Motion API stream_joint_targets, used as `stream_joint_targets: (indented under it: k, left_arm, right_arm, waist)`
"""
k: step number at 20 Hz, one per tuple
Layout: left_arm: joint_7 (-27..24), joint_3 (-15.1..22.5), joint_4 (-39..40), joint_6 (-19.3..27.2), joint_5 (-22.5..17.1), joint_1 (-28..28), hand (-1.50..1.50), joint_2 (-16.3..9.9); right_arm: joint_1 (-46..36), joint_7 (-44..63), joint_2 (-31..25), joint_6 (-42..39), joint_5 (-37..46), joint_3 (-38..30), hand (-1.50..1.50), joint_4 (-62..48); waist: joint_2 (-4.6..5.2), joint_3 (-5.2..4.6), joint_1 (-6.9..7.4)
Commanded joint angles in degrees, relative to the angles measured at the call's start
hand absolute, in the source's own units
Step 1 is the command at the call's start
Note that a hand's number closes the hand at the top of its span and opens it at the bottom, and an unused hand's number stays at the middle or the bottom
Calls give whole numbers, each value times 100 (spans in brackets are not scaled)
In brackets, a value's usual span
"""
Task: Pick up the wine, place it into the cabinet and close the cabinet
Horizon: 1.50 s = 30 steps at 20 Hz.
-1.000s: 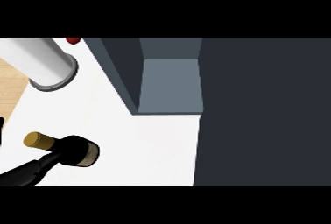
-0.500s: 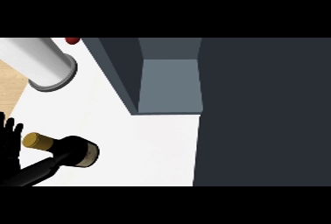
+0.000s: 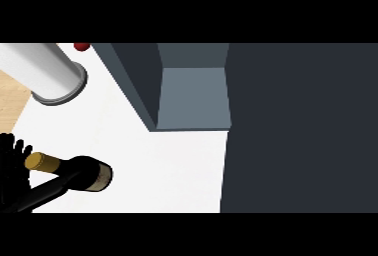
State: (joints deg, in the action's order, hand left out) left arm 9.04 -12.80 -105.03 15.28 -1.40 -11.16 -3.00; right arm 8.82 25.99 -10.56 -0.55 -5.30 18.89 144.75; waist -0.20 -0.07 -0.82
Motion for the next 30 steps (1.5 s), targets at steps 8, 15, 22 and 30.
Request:
stream_joint_targets:
  k: [8,15,22,30]
  left_arm:
    - [-804,-372,1615,-443,-419,532,-150,-137]
    - [-1788,-286,2187,-828,-482,97,-150,158]
    - [-2290,-316,2886,-862,-424,205,-150,218]
    - [-2919,-473,3633,-930,-1174,504,-150,296]
  right_arm:
    - [568,214,-140,-53,-367,-153,-150,1336]
    - [366,385,-87,33,-454,-73,-150,1383]
    - [647,239,-154,-131,-589,-179,-150,1451]
    - [560,472,-167,-38,-394,-22,-150,1565]
  waist:
    - [2,5,-57]
    - [2,2,13]
    - [-3,6,-7]
    - [-3,-1,-7]
